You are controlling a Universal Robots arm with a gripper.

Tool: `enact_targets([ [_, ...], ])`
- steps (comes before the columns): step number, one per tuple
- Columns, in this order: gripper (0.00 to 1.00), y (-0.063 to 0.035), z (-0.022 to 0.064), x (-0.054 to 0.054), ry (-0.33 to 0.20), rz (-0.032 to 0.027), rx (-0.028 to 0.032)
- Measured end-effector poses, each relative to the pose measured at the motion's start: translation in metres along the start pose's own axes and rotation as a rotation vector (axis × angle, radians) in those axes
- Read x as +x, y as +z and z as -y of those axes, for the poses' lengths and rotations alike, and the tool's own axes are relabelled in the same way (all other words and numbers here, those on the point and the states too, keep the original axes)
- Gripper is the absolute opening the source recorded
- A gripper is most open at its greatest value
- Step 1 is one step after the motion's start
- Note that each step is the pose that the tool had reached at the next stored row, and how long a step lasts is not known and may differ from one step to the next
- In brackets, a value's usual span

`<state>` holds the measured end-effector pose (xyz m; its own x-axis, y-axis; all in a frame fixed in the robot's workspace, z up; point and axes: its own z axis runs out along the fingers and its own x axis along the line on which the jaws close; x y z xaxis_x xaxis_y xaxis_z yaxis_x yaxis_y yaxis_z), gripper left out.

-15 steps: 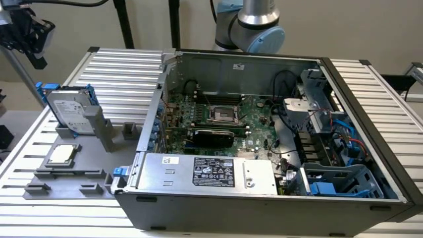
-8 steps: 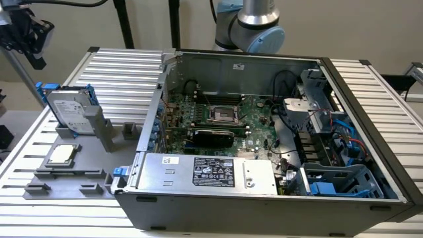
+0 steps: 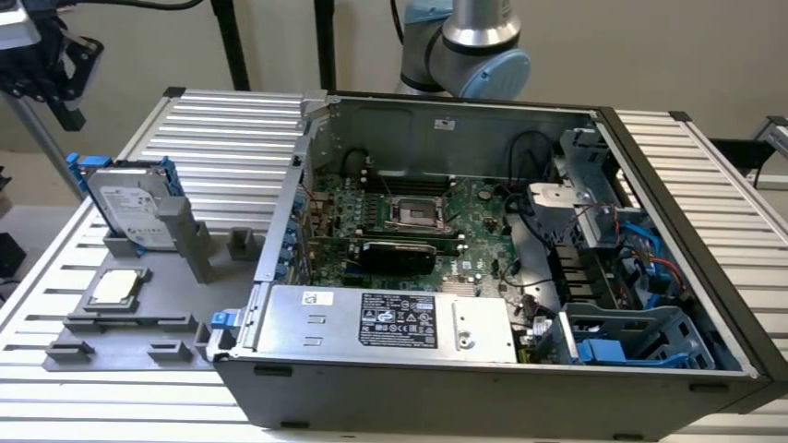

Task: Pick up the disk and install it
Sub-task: 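Pick up the disk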

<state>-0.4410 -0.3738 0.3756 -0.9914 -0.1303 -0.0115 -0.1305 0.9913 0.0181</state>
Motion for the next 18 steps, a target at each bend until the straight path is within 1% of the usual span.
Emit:
enact_targets([
  [18, 0.11, 0.0051, 0.0001, 0.0001, -0.327, -0.006, -0.0037],
])
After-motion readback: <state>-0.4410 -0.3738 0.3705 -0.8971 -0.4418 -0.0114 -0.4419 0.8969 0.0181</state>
